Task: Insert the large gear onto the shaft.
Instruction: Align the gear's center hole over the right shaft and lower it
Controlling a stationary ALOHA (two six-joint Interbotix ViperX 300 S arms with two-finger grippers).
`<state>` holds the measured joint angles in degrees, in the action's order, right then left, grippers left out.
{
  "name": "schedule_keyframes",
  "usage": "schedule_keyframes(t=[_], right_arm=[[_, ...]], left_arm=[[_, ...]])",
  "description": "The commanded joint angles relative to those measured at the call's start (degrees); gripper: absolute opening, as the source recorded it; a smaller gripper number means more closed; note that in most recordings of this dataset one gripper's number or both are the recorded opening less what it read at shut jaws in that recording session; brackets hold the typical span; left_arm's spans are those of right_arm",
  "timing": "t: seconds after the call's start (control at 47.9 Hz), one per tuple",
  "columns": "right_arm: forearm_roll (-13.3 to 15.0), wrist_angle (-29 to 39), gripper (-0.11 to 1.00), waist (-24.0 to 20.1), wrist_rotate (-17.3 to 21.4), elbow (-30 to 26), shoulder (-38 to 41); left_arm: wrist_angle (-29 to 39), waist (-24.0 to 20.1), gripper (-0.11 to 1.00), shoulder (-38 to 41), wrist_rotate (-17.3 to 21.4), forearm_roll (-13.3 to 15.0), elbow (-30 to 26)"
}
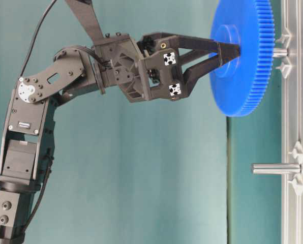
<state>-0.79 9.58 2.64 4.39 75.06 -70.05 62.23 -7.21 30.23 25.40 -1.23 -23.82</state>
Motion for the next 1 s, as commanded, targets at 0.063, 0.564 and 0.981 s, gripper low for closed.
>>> schedule_keyframes(t=[0.063,0.564,0.981], right_arm=[[0.0,-0.5,0.70,0.2,0.4,-0.8,0.4],[-0.1,-0.5,0.70,0.2,0.4,-1.4,0.4],[-0.1,-0.5,0.70,0.2,0.5,-2.0,0.4]], left_arm=[[-0.2,-0.1,0.78,-1.6,-0.4,-0.1,0.4],[0.3,0.3,0.78,-2.4,-2.7,-0.1,2.6],[0.3,0.6,0.86,-2.1,-3.2,-0.1,2.9]])
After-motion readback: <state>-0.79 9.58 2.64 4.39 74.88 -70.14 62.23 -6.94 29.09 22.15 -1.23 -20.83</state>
